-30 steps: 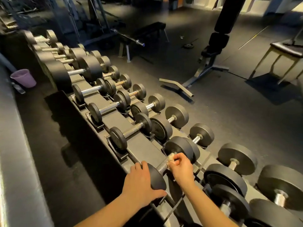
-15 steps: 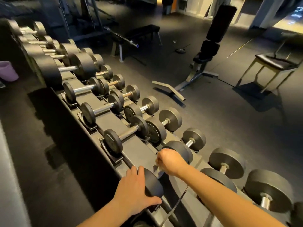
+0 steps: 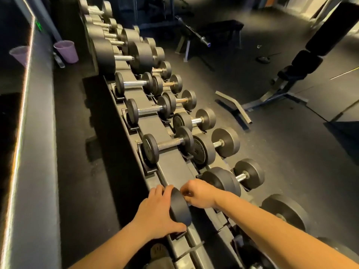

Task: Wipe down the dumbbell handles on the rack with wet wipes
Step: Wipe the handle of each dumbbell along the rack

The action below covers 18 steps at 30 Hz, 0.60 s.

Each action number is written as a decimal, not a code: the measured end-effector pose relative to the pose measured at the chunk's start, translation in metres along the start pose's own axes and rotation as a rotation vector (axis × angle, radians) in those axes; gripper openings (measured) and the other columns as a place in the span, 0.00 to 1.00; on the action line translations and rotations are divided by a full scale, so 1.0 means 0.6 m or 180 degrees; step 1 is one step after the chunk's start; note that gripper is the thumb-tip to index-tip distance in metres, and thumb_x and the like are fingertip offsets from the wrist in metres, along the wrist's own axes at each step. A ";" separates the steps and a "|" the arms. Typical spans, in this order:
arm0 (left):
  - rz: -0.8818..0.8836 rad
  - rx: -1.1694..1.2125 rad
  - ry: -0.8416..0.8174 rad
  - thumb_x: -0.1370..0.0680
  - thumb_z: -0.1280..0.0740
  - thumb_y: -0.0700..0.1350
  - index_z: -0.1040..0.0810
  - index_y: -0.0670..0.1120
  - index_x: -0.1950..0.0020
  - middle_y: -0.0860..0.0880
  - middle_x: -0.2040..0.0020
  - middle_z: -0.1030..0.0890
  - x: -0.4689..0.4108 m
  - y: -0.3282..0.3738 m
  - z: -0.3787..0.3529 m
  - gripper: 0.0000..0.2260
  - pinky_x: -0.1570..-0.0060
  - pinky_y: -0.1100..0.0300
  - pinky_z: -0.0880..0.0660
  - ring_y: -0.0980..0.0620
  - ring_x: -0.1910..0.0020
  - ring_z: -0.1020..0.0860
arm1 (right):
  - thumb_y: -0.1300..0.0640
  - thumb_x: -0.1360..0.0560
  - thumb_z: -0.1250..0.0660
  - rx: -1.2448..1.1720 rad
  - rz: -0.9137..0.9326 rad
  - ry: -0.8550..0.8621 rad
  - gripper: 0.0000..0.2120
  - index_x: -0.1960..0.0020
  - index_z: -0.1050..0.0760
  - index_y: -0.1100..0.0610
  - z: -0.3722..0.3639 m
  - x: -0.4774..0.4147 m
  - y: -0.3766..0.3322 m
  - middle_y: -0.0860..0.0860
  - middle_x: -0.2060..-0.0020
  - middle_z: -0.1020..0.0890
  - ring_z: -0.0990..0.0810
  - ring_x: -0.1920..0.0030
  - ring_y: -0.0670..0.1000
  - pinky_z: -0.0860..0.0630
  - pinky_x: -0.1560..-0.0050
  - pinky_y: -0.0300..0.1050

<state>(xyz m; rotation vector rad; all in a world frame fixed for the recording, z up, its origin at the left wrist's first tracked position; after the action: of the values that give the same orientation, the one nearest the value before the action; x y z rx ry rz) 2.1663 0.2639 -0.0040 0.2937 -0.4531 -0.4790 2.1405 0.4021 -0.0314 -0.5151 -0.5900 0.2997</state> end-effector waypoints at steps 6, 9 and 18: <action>0.0245 0.0262 0.0158 0.37 0.26 0.67 0.47 0.54 0.20 0.54 0.27 0.38 0.006 0.002 -0.010 0.52 0.38 0.53 0.24 0.51 0.30 0.36 | 0.56 0.22 0.33 0.0890 -0.0259 0.0465 0.09 0.44 0.19 0.55 0.026 0.023 0.041 0.53 0.49 0.17 0.20 0.47 0.55 0.21 0.45 0.51; 0.0377 0.0340 0.0042 0.38 0.26 0.67 0.48 0.54 0.19 0.53 0.26 0.38 0.009 -0.001 -0.016 0.54 0.37 0.50 0.24 0.50 0.29 0.37 | 0.54 0.21 0.33 0.1658 -0.0444 0.0760 0.11 0.41 0.21 0.58 0.036 0.037 0.047 0.55 0.45 0.21 0.24 0.43 0.57 0.24 0.44 0.51; 0.0558 0.0637 0.0151 0.40 0.25 0.64 0.46 0.55 0.20 0.55 0.27 0.39 0.015 0.000 -0.021 0.54 0.37 0.51 0.24 0.51 0.30 0.37 | 0.58 0.20 0.33 -0.0622 0.0347 0.1563 0.03 0.49 0.20 0.55 -0.044 0.076 0.007 0.46 0.51 0.27 0.24 0.53 0.46 0.25 0.49 0.36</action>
<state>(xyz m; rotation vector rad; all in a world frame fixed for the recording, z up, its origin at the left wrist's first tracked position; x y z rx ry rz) 2.1795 0.2616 -0.0119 0.4530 -0.4766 -0.2552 2.1918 0.4141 -0.0319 -0.7814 -0.1133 0.2078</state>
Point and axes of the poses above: each hand's wrist, its own x-axis away from the middle knuckle, its own z-axis out of the back of the hand, y = z × x, the point moved 7 cm from there along -x, towards the middle knuckle
